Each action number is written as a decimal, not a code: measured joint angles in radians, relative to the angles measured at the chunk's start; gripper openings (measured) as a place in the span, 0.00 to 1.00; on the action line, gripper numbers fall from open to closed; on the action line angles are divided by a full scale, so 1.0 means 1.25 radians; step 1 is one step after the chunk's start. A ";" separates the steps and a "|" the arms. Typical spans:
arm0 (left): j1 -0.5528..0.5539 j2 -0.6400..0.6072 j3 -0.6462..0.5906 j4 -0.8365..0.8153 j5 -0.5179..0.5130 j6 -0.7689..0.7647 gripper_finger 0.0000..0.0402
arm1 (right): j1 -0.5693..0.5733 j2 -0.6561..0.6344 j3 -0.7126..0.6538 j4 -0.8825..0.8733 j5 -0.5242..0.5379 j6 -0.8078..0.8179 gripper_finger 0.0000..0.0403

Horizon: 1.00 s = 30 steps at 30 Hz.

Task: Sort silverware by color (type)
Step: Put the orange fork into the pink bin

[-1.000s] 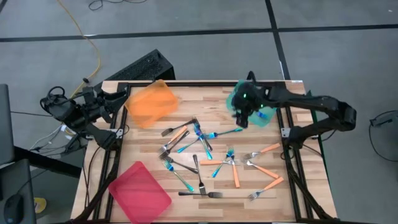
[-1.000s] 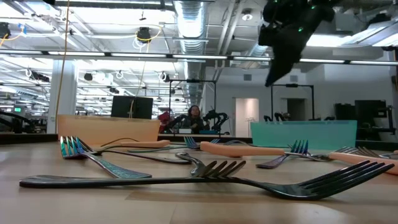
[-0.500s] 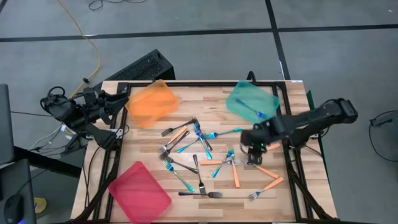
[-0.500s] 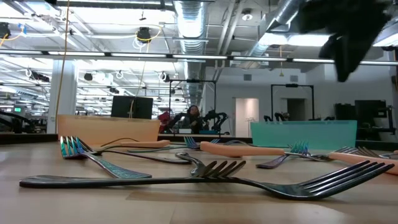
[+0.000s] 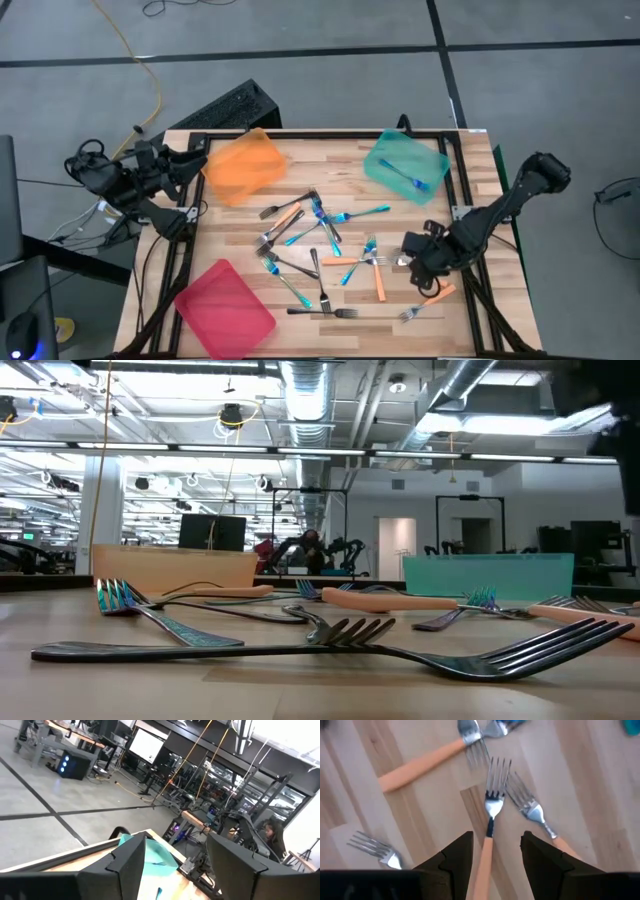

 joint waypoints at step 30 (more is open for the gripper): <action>0.000 0.000 0.000 -0.008 -0.004 -0.008 0.49 | 0.004 -0.001 -0.299 0.375 -0.005 0.063 0.46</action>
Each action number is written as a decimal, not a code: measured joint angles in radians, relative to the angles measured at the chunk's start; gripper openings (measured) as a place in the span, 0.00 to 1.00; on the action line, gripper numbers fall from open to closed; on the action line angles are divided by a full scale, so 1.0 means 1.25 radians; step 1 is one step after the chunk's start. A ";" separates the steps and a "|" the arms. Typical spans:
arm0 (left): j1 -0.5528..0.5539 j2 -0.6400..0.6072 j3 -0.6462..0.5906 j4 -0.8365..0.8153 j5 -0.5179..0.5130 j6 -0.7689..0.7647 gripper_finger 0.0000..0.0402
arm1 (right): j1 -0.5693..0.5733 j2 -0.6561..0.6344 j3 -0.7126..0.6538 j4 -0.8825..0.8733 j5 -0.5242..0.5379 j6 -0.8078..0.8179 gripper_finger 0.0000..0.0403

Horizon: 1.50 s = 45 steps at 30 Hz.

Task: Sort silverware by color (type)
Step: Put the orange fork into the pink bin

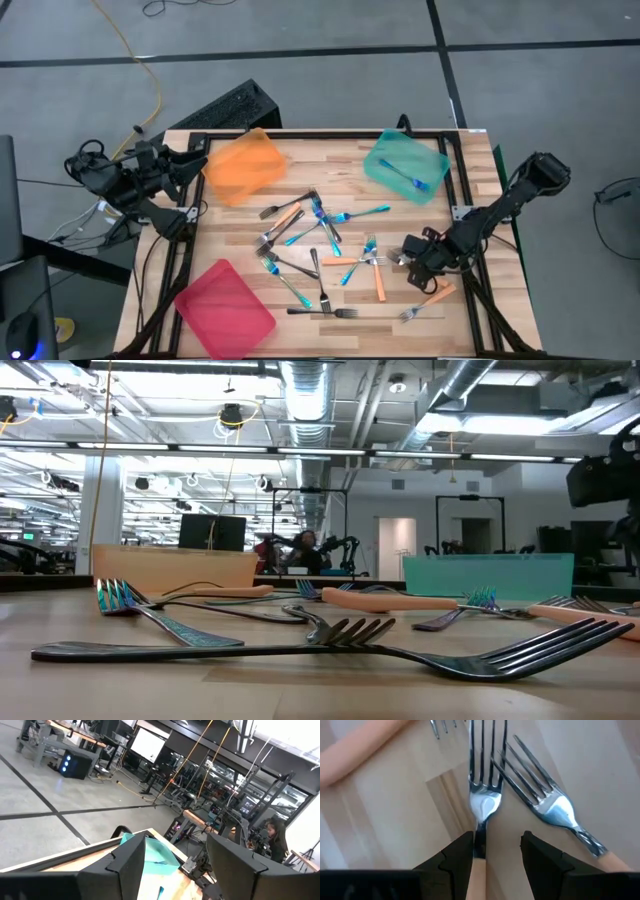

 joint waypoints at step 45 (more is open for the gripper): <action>0.000 0.000 0.000 0.001 -0.020 0.001 0.49 | -0.002 0.042 0.032 0.011 -0.082 0.024 0.09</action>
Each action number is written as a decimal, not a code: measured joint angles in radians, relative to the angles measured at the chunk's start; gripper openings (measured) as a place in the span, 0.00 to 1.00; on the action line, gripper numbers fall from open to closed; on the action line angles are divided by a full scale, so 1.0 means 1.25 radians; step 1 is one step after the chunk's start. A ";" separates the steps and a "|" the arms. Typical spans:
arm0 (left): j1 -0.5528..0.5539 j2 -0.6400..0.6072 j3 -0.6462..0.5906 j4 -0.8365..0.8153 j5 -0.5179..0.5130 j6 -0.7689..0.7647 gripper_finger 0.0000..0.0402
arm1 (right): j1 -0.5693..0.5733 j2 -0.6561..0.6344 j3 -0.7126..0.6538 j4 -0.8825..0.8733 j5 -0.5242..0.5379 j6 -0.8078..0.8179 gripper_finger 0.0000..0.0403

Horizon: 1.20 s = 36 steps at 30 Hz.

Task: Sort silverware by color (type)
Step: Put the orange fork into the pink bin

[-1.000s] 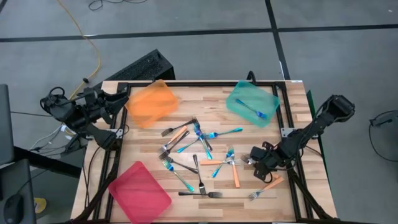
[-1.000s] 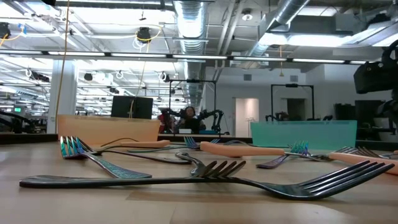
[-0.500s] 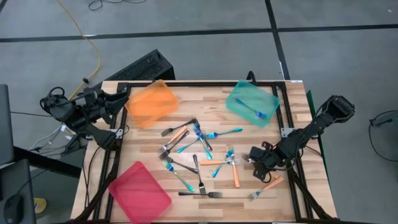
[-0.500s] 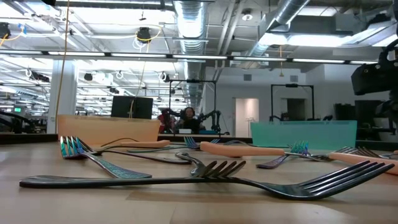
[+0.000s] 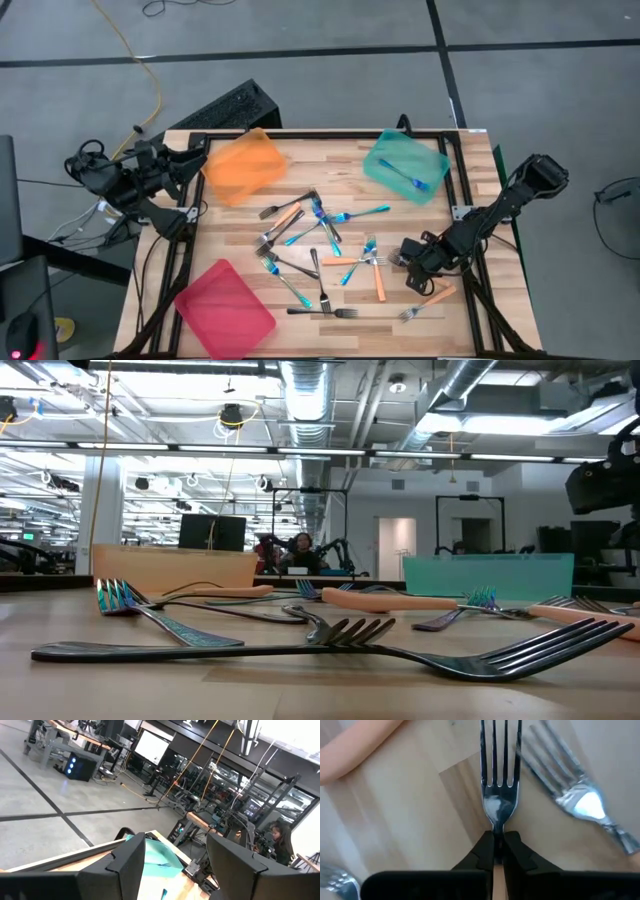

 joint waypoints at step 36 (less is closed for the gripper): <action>0.000 0.000 0.000 0.001 0.118 -0.010 0.49 | -0.261 -0.001 0.219 0.366 0.304 -0.158 0.11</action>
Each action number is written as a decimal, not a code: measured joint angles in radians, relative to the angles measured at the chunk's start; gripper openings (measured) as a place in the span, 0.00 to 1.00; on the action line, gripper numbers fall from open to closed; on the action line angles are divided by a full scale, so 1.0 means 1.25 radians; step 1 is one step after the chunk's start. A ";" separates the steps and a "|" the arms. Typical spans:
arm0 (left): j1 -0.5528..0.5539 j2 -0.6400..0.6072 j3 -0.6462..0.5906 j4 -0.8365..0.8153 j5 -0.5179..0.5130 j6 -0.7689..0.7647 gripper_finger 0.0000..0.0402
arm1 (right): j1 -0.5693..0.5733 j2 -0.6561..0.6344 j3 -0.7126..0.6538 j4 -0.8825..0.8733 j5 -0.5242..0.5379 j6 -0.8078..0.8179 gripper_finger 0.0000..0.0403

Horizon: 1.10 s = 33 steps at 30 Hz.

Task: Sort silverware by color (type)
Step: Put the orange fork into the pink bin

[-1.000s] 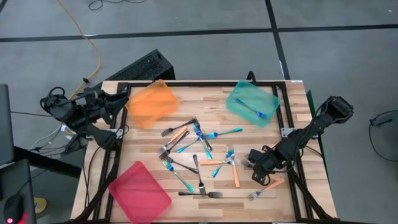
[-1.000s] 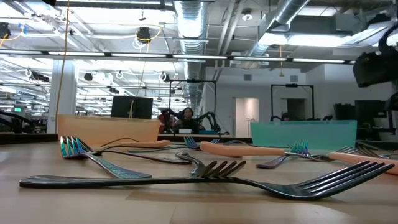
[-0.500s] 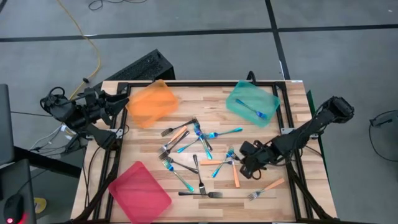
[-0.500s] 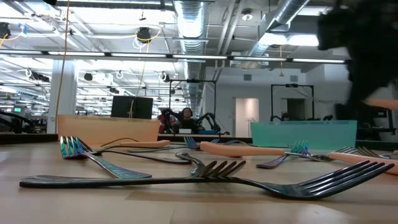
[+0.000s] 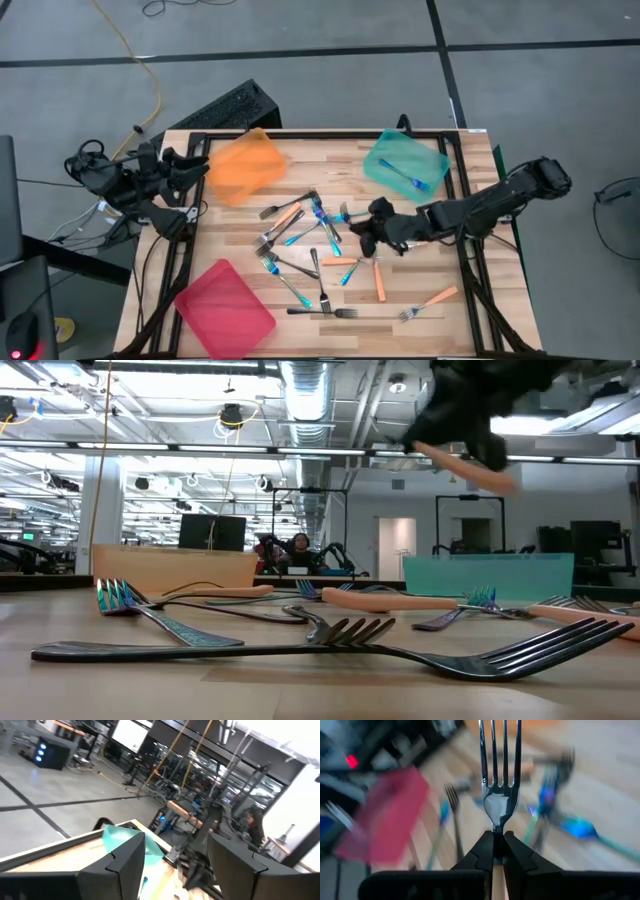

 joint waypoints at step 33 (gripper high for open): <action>0.000 -0.002 0.000 0.008 0.050 0.000 0.49 | 0.007 0.568 0.624 0.443 -0.236 -0.388 0.11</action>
